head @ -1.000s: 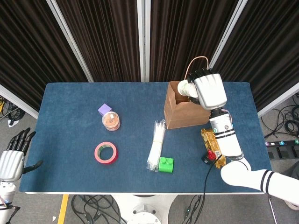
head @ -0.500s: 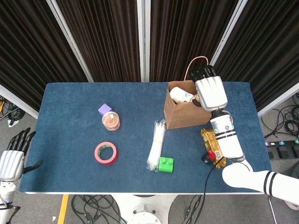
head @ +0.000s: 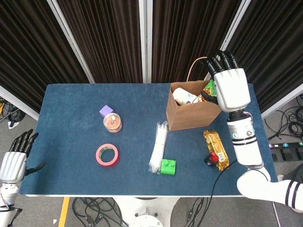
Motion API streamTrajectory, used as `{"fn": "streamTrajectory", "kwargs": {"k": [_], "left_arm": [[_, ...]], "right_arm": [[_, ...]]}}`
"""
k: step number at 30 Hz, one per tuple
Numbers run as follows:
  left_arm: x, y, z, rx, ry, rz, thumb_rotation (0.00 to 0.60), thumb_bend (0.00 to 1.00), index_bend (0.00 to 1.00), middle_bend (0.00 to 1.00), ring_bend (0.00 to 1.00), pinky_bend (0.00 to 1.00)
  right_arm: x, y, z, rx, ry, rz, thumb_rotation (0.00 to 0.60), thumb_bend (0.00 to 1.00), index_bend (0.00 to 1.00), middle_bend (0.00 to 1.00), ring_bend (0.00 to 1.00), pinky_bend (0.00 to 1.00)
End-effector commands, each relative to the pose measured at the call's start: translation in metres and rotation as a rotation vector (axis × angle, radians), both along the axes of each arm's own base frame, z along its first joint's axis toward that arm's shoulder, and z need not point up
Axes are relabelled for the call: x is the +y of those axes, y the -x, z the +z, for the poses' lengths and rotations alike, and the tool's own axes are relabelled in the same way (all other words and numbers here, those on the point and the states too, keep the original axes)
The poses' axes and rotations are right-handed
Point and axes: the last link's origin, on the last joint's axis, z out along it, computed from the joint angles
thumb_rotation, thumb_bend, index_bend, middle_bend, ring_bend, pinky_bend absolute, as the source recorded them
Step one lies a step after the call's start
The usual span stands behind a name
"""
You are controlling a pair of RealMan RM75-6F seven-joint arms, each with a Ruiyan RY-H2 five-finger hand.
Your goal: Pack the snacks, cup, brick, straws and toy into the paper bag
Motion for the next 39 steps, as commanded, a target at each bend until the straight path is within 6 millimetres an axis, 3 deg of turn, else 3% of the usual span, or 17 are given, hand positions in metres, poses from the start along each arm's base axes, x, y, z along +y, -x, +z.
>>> {"fn": "streamTrajectory", "kwargs": {"k": [1,6,11,17,22,31,39], "left_arm": [[0.000,-0.001,0.000,0.002,0.002,-0.004,0.600,0.18,0.13,0.11,0.01,0.14],[0.001,-0.005,-0.003,0.004,0.010,-0.013,0.600,0.18,0.13,0.11,0.01,0.14],[0.000,-0.007,-0.004,0.006,0.016,-0.012,0.600,0.18,0.13,0.11,0.01,0.14],[-0.001,-0.008,-0.004,0.012,0.021,-0.011,0.600,0.18,0.13,0.11,0.01,0.14],[-0.001,-0.008,-0.006,0.013,0.025,-0.010,0.600,0.18,0.13,0.11,0.01,0.14],[-0.004,-0.002,-0.006,0.010,0.021,0.008,0.600,0.18,0.13,0.11,0.01,0.14],[-0.005,0.003,-0.004,0.005,0.019,0.021,0.600,0.18,0.13,0.11,0.01,0.14]], "right_arm": [[0.020,0.008,0.013,-0.027,-0.007,0.043,0.600,0.00,0.24,0.28,0.16,0.19],[0.049,0.026,0.000,0.008,-0.108,0.080,0.600,0.00,0.26,0.28,0.16,0.20],[0.076,0.051,-0.030,0.080,-0.266,0.040,0.600,0.00,0.28,0.28,0.18,0.22],[0.096,0.075,-0.060,0.157,-0.419,-0.050,0.600,0.00,0.28,0.28,0.18,0.22],[0.107,0.077,-0.090,0.195,-0.521,-0.032,0.600,0.00,0.28,0.28,0.18,0.23],[0.115,0.073,-0.164,0.206,-0.718,-0.027,0.600,0.00,0.30,0.29,0.19,0.24],[0.124,0.080,-0.203,0.225,-0.722,-0.100,0.600,0.00,0.32,0.32,0.23,0.24]]}}
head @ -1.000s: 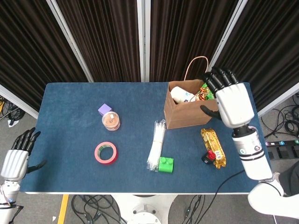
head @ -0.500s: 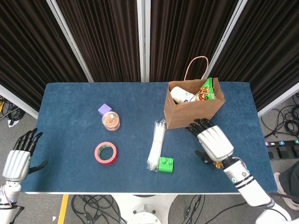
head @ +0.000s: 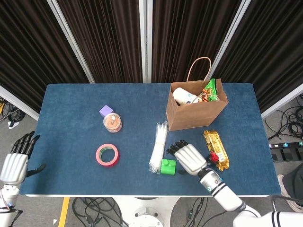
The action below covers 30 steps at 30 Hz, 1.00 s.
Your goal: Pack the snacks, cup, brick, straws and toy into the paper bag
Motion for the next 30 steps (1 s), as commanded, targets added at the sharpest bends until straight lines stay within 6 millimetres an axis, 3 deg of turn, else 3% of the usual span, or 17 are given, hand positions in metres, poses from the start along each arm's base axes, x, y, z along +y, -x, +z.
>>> {"fn": "streamTrajectory", "kwargs": {"k": [1,15,30], "left_arm": [[0.000,0.002,0.000,-0.003,0.000,0.006,0.600,0.18,0.13,0.11,0.01,0.14],[-0.001,0.010,0.001,-0.011,-0.005,0.027,0.600,0.18,0.13,0.11,0.01,0.14],[-0.004,0.020,0.006,-0.023,-0.014,0.041,0.600,0.18,0.13,0.11,0.01,0.14]], "right_arm": [[0.005,0.007,-0.018,0.038,0.005,-0.039,0.600,0.00,0.32,0.32,0.24,0.24],[0.009,0.016,-0.054,0.086,0.006,-0.120,0.600,0.00,0.32,0.32,0.24,0.24],[0.013,0.015,-0.078,0.084,0.001,-0.147,0.600,0.00,0.32,0.32,0.24,0.24]]}}
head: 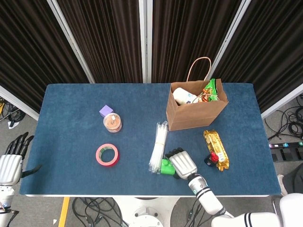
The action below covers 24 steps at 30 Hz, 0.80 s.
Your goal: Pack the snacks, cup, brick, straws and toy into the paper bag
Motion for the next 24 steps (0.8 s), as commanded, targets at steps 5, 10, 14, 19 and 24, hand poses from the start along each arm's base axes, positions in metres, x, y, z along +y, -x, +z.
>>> {"fn": "streamTrajectory", "kwargs": {"k": [5,10,14,19,24], "left_arm": [[-0.002,0.004,0.002,-0.009,-0.004,0.008,0.600,0.18,0.13,0.11,0.01,0.14],[-0.003,0.007,0.002,-0.015,-0.005,0.013,0.600,0.18,0.13,0.11,0.01,0.14],[-0.003,0.008,0.002,-0.019,-0.003,0.015,0.600,0.18,0.13,0.11,0.01,0.14],[-0.003,0.008,0.001,-0.019,0.000,0.012,0.600,0.18,0.13,0.11,0.01,0.14],[-0.003,0.007,0.001,-0.020,0.002,0.008,0.600,0.18,0.13,0.11,0.01,0.14]], "right_arm": [[0.002,0.000,-0.012,0.000,-0.013,-0.009,0.600,0.00,0.32,0.33,0.25,0.23],[0.001,-0.002,-0.018,-0.003,0.000,-0.001,0.600,0.00,0.35,0.35,0.29,0.26],[-0.001,-0.001,-0.020,0.002,0.023,0.001,0.600,0.00,0.40,0.40,0.34,0.33],[-0.002,-0.001,-0.019,0.000,0.038,0.002,0.600,0.00,0.46,0.46,0.40,0.41],[-0.003,-0.004,-0.010,-0.021,0.057,0.016,0.600,0.00,0.49,0.48,0.42,0.43]]}}
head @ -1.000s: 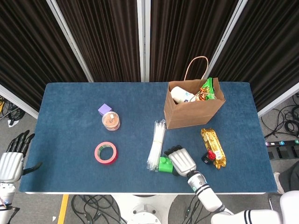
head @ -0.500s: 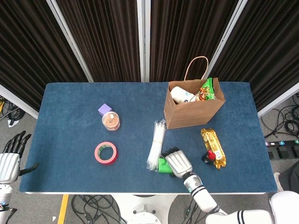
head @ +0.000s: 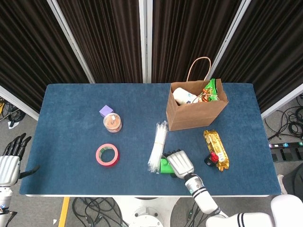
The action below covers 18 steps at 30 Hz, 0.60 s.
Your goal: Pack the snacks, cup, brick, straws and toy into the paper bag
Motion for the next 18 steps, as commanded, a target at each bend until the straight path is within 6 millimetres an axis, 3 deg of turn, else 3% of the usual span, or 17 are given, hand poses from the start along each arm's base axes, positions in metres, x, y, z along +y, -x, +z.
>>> {"fn": "streamTrajectory", "kwargs": {"k": [1,10,18], "left_arm": [[0.000,0.000,0.000,0.002,0.002,-0.001,0.600,0.18,0.13,0.11,0.01,0.14],[0.001,-0.002,-0.002,0.004,0.009,-0.004,0.600,0.18,0.13,0.11,0.01,0.14],[0.001,-0.005,-0.004,0.011,0.018,-0.015,0.600,0.18,0.13,0.11,0.01,0.14]], "right_arm": [[-0.001,-0.003,0.008,-0.015,0.020,0.015,0.600,0.00,0.49,0.48,0.42,0.43],[-0.020,-0.032,0.070,-0.107,0.178,0.082,0.600,0.00,0.49,0.48,0.42,0.43],[-0.057,-0.078,0.136,-0.133,0.462,0.232,0.600,0.00,0.49,0.48,0.42,0.43]]}}
